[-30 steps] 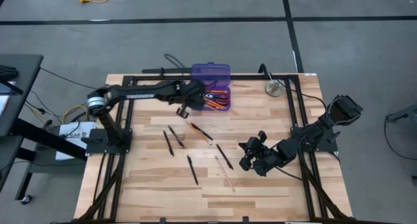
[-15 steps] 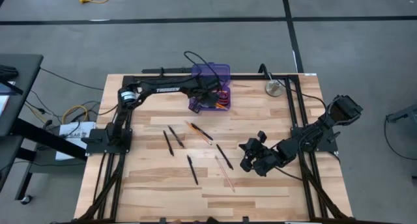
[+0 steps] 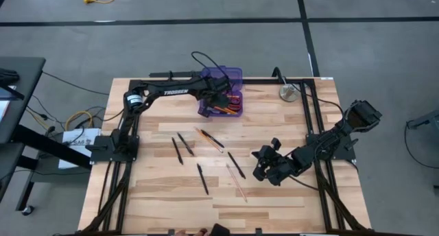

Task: Pick & place school supplies into a supply box
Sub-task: Put the yellow pencil into the violet supply box, then put the brown pencil into the violet supply box

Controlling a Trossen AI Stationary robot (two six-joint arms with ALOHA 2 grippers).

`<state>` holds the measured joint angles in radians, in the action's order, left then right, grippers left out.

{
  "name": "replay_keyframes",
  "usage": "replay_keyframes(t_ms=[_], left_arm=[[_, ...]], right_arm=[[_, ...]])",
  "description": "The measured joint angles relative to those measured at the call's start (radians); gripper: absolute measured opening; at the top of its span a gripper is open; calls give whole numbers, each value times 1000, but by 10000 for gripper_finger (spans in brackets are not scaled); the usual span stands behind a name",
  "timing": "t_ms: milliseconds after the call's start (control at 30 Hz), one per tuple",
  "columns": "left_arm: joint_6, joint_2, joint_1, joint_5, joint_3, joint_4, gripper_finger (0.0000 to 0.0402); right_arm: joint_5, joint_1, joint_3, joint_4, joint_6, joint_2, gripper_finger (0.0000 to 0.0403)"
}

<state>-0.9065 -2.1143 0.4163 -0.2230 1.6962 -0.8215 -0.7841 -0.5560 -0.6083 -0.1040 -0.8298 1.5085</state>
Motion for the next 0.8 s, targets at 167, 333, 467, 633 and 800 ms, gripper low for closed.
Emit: replay_keyframes(t_ms=[167, 333, 467, 633, 800], left_arm=[[18, 0, 0, -9, 0, 0, 83], [89, 2, -5, -23, 1, -8, 94], [201, 2, -2, 117, 63, -128, 94], [306, 55, 19, 469, 142, -269, 94], [354, 231, 8, 632, 95, -266, 85]], right_arm=[[0, 0, 0, 0, 0, 0, 0], [-1, 0, 0, 3, 0, 0, 0], [-1, 0, 0, 14, 0, 0, 0], [-1, 0, 0, 37, 0, 0, 0], [-2, 0, 0, 47, 0, 0, 0]])
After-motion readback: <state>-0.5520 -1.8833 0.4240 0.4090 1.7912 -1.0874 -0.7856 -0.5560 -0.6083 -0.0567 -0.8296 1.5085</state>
